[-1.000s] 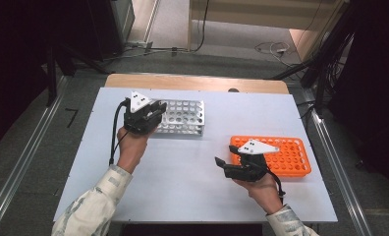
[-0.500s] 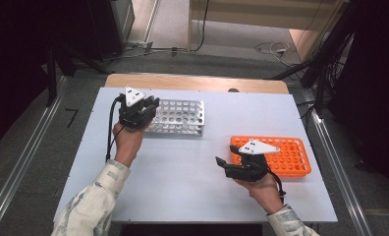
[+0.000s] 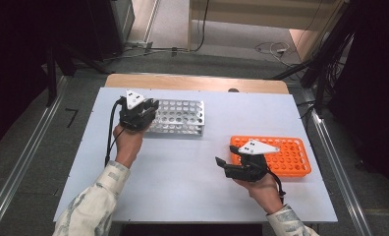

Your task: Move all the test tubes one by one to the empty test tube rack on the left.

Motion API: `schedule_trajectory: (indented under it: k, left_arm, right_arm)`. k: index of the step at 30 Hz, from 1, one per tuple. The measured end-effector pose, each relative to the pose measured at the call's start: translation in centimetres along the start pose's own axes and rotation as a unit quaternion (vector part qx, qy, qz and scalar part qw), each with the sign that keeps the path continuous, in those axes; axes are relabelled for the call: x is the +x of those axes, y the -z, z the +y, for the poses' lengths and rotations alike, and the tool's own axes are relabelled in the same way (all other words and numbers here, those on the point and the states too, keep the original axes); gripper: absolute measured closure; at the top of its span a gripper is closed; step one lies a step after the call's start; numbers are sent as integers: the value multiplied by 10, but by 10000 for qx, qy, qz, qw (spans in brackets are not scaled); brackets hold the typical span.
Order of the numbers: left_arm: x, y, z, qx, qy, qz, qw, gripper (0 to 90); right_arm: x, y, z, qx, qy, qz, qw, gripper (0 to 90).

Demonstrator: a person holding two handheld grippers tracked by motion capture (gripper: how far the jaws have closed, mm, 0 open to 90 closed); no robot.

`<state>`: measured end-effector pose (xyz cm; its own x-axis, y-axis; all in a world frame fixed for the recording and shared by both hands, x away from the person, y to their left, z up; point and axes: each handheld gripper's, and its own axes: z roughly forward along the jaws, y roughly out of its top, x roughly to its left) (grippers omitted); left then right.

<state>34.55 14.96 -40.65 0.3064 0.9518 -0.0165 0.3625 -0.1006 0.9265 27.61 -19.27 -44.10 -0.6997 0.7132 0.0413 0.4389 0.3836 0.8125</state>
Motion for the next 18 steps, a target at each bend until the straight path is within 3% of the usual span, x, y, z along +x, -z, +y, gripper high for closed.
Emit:
schedule_trajectory:
  k: [18]
  left_arm:
    - [-5, -11, -19, 258, -130, 51, 9996, 749]
  right_arm:
    - [1, -1, -1, 10, 36, -14, 10000, 324]
